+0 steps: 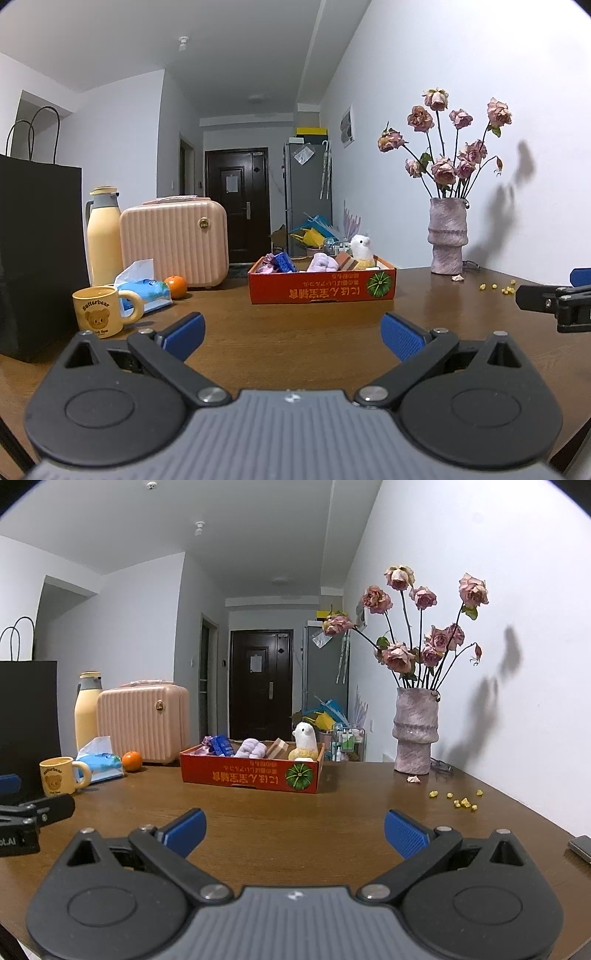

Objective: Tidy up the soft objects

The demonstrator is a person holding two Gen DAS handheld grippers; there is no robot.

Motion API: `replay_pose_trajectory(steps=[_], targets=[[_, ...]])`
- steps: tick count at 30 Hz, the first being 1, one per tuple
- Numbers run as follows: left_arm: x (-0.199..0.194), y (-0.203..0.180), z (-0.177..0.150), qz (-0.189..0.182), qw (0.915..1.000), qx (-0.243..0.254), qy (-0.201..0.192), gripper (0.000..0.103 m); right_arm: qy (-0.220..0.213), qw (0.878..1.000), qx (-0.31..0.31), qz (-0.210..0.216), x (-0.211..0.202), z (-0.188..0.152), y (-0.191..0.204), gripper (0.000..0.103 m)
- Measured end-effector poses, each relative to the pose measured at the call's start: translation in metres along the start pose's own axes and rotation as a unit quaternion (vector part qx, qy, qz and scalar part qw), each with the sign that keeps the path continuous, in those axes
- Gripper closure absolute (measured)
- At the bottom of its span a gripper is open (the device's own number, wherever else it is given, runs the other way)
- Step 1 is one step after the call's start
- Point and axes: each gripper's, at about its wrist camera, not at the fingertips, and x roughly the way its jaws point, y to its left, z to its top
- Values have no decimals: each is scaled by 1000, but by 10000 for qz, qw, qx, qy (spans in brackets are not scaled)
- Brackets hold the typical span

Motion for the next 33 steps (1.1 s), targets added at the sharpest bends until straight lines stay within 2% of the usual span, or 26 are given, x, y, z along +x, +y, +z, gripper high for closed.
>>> replay_pose_trajectory(steps=[33], targets=[[-2,0,1,29,10000,38,-80,0,-44,10000,-2,20,0,2,1,0]])
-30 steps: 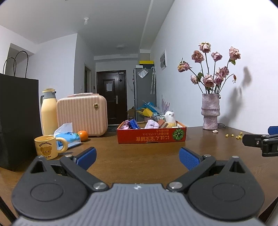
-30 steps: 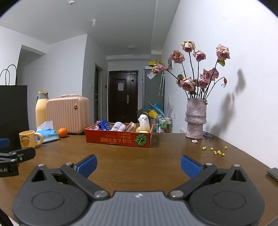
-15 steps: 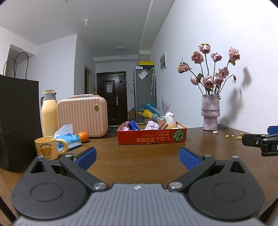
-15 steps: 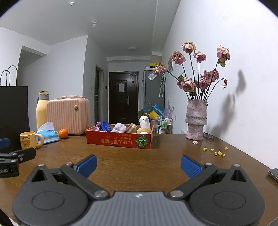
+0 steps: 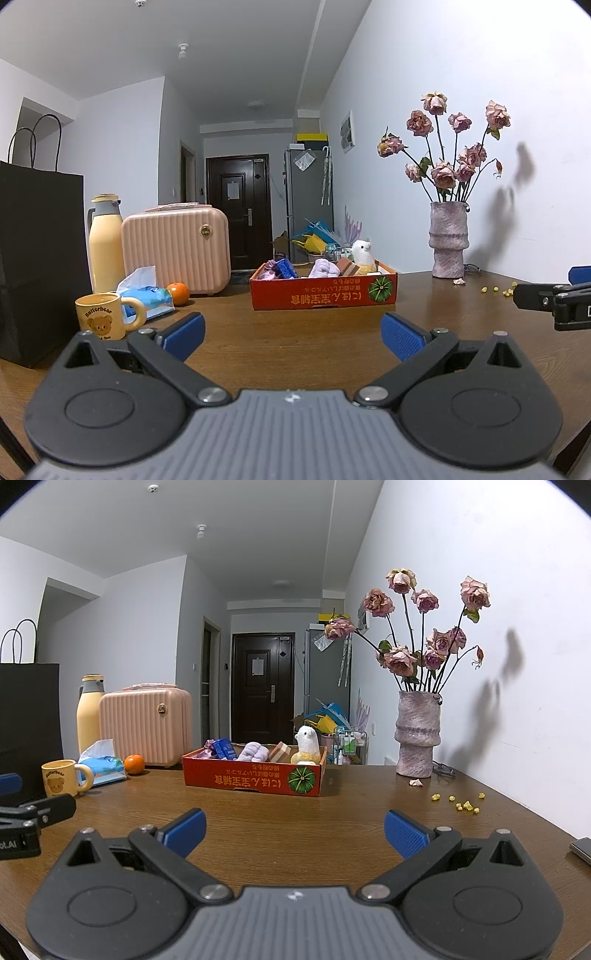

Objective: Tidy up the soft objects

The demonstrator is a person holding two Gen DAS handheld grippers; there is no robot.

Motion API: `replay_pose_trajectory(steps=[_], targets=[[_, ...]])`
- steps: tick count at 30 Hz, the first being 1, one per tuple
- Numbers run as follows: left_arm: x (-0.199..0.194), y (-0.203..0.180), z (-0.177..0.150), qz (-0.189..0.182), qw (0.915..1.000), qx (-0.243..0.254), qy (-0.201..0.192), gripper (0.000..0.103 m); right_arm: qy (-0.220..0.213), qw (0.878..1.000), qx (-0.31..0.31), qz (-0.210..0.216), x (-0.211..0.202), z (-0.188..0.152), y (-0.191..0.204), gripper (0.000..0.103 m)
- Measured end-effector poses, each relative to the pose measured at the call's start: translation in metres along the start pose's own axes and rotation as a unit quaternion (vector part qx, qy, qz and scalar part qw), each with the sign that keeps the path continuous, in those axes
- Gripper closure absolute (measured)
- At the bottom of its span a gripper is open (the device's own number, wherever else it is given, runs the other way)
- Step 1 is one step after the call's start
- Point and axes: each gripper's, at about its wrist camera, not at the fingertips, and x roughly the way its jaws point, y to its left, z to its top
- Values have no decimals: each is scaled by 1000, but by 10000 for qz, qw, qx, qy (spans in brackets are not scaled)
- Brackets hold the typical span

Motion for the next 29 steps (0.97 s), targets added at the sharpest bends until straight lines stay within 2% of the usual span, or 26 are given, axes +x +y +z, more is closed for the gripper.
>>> replay_pose_trajectory(steps=[29], targets=[[-1,2,-2,-25,10000,6,-75,0,38,10000,-6,15,4,0,2,0]])
